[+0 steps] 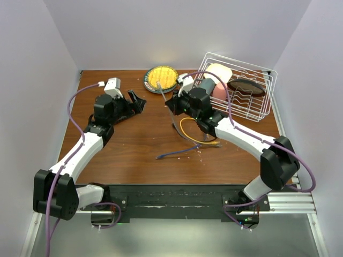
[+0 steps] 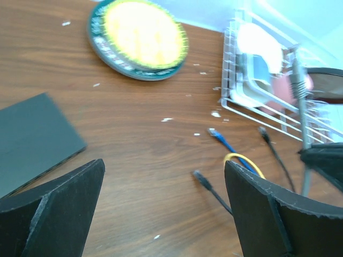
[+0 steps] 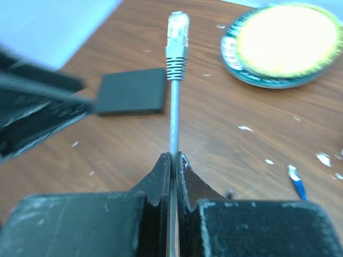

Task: Insert the plug into the switch port

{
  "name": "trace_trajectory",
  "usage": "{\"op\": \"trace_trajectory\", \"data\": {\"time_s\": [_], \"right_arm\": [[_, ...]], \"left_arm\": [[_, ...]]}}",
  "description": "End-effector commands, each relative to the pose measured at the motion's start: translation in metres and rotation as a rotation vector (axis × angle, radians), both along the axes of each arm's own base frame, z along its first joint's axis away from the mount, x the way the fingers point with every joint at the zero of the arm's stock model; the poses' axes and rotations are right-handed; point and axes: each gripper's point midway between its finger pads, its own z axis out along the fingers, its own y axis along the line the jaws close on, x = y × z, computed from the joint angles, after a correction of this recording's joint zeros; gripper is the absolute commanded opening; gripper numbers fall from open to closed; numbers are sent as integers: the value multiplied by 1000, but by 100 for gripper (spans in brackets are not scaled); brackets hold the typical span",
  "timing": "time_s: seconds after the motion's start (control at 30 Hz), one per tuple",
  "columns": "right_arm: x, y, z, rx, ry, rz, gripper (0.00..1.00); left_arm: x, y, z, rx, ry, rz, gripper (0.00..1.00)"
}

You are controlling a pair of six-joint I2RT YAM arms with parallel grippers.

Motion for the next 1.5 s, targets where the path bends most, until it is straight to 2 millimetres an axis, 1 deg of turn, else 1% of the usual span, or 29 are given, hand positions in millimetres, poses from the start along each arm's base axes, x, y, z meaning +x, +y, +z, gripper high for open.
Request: {"op": "trace_trajectory", "data": {"time_s": [0.0, 0.03, 0.07, 0.1, 0.17, 0.2, 0.3, 0.43, 0.6, 0.67, 0.73, 0.77, 0.87, 0.9, 0.97, 1.03, 1.07, 1.17, 1.23, 1.37, 1.43, 1.47], "right_arm": [[-34, 21, -40, -28, 23, 237, 0], [-39, 24, -44, -22, 35, 267, 0], [-45, 28, -44, -9, 37, 305, 0], [-49, 28, -49, -3, 50, 317, 0], [-51, 28, -46, 18, 53, 314, 0], [-52, 26, -48, 17, 54, 311, 0], [-54, 24, -42, 30, 41, 306, 0], [-56, 24, -37, 41, 38, 317, 0], [-61, 21, -30, 55, 26, 316, 0], [-62, 21, -28, 59, 21, 319, 0], [-64, 20, -26, 61, 16, 322, 0], [-65, 20, -26, 61, 18, 327, 0], [-67, 19, -26, 59, 20, 332, 0], [-69, 19, -30, 55, 26, 335, 0], [-70, 18, -26, 66, 19, 342, 0], [-73, 18, -27, 69, 19, 346, 0], [-73, 17, -26, 72, 16, 344, 0], [-74, 17, -24, 72, 15, 343, 0], [-73, 15, -21, 78, 11, 336, 0], [-73, 15, -13, 87, -10, 331, 0], [-73, 15, -14, 86, -4, 333, 0], [-73, 16, -13, 87, -4, 336, 0]], "left_arm": [[-9, -29, 40, -93, -149, -175, 97], [-15, -37, 45, -114, -165, -230, 97], [-16, -42, 52, -142, -186, -251, 96], [-18, -44, 54, -155, -191, -264, 94], [-21, -49, 58, -183, -200, -292, 92], [-21, -49, 58, -189, -200, -296, 91], [-21, -52, 59, -201, -197, -307, 89], [-22, -58, 54, -215, -178, -343, 86], [-18, -64, 39, -227, -130, -371, 74], [-15, -65, 32, -234, -105, -366, 73], [-14, -66, 31, -239, -108, -373, 69], [-13, -66, 28, -243, -98, -370, 68], [-12, -68, 28, -264, -95, -371, 67], [-11, -68, 28, -270, -98, -373, 66], [-11, -71, 29, -284, -100, -386, 63], [-10, -74, 25, -300, -88, -400, 56], [-10, -75, 25, -304, -88, -407, 50], [-11, -82, 22, -331, -74, -448, 41], [-12, -86, 18, -336, -63, -474, 39], [-10, -86, 14, -340, -50, -469, 40], [-10, -87, 16, -345, -53, -473, 38], [-11, -88, 17, -347, -59, -481, 25]]}}
